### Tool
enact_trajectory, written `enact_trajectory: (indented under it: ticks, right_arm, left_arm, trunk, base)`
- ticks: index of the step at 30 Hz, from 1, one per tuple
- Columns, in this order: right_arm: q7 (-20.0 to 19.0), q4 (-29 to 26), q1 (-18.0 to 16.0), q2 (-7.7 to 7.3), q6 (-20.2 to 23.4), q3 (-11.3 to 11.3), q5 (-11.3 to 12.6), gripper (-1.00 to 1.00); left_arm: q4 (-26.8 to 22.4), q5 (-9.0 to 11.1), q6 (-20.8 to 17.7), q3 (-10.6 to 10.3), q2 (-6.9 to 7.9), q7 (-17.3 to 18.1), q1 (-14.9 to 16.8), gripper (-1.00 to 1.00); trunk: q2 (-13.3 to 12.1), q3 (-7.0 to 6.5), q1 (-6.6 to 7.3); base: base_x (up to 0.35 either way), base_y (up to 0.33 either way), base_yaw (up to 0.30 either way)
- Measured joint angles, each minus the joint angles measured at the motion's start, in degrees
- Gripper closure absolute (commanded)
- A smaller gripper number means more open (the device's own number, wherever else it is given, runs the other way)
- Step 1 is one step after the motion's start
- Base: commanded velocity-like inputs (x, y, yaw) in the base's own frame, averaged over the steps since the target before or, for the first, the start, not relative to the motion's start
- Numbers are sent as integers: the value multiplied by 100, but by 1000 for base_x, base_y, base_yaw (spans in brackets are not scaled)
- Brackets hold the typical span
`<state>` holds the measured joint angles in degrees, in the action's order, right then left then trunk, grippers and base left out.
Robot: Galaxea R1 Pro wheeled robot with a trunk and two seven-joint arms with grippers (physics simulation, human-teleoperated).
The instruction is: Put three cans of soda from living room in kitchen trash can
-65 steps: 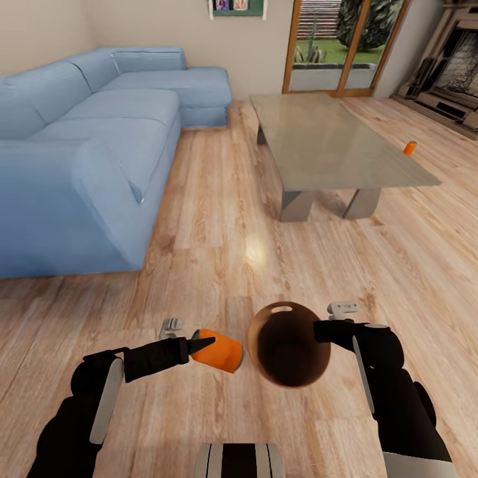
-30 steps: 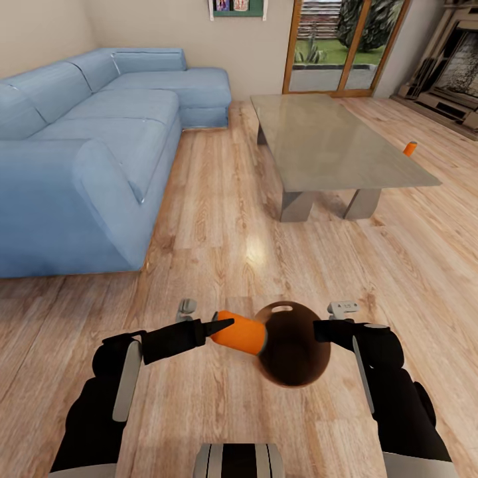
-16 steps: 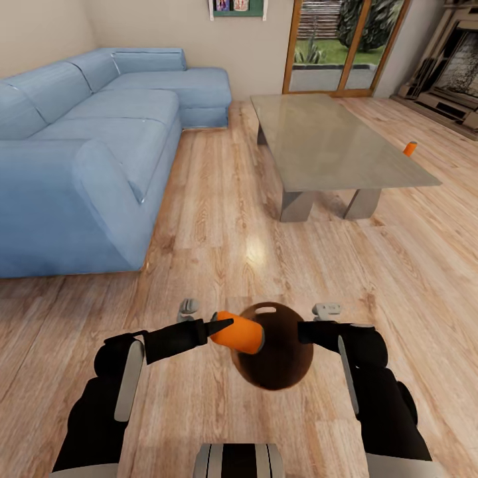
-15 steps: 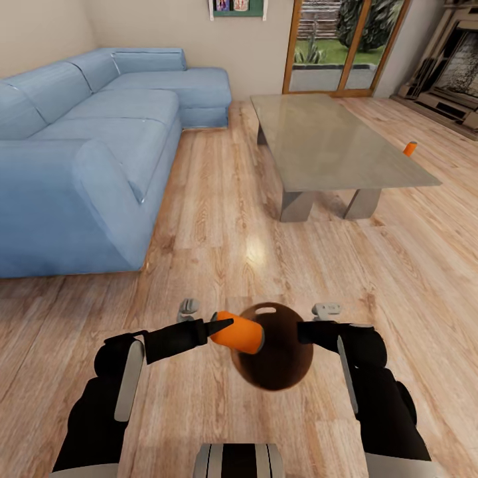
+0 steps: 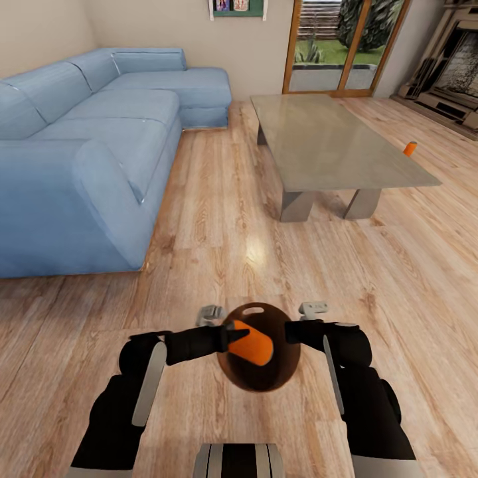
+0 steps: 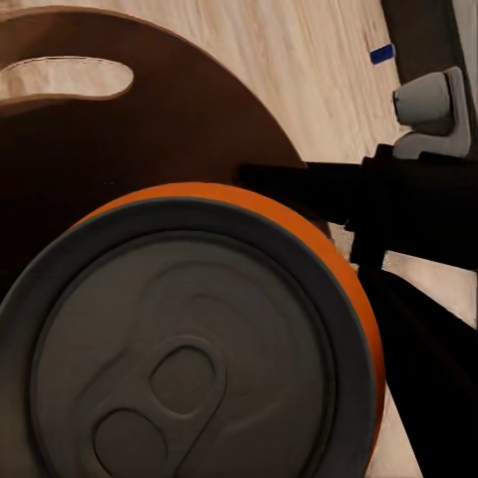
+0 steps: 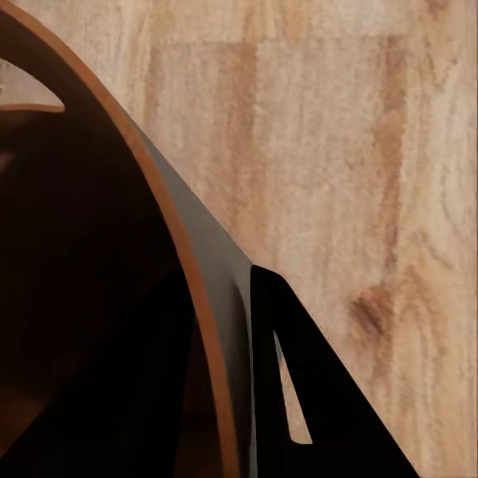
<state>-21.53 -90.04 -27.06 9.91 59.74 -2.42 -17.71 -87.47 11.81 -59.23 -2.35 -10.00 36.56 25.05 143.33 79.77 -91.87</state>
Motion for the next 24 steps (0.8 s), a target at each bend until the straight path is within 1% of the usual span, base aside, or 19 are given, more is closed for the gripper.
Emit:
enact_trajectory:
  ticks: [3,4,6,9,10,11,12,14,15,16,18,20,24]
  right_arm:
    - [-9,0,0,6,14,3,94,100]
    - [-9,-2,0,8,13,2,88,100]
    - [-4,-1,0,8,6,1,37,100]
    - [-2,1,0,8,2,8,17,100]
    - [1,-1,0,8,-1,91,-11,100]
    - [-2,-2,0,8,4,132,21,100]
    - [-2,-2,0,8,2,262,4,100]
    - [-10,-3,0,9,19,338,123,100]
    - [-11,-3,0,9,23,351,144,100]
    - [-10,-3,0,9,19,358,117,100]
    - [-1,-3,0,8,2,366,3,100]
    - [2,-3,0,8,-3,368,-28,100]
    - [-9,-4,0,9,14,372,86,100]
  left_arm:
    - [-2,4,1,-98,0,-322,0,100]
    - [-1,13,-2,-279,0,-525,0,100]
    - [-2,20,-3,-483,0,-701,0,100]
    - [-3,16,4,-603,0,-880,0,100]
    - [-3,12,7,-636,0,-965,0,100]
    - [-4,18,6,-644,0,-981,0,100]
    - [-4,-5,8,-659,0,-1029,0,100]
    - [-6,-22,10,-692,0,-1187,0,100]
    - [-6,-9,9,-739,0,-1272,0,100]
    - [-7,-3,11,-803,0,-1352,0,100]
    - [-8,19,16,-995,0,-1506,0,100]
    - [-8,12,22,-1048,0,-1546,0,100]
    - [-7,-3,25,-1081,0,-1591,0,100]
  trunk:
    - [0,0,0]
    - [0,0,0]
    - [0,0,0]
    - [0,0,0]
    - [0,0,0]
    - [0,0,0]
    - [0,0,0]
    - [0,0,0]
    - [0,0,0]
    - [0,0,0]
    - [0,0,0]
    - [0,0,0]
    - [0,0,0]
  base:
    - [0,0,0]
    - [0,0,0]
    - [0,0,0]
    - [0,0,0]
    - [0,0,0]
    - [0,0,0]
    - [0,0,0]
    - [0,0,0]
    - [0,0,0]
    - [0,0,0]
    - [0,0,0]
    - [0,0,0]
    - [0,0,0]
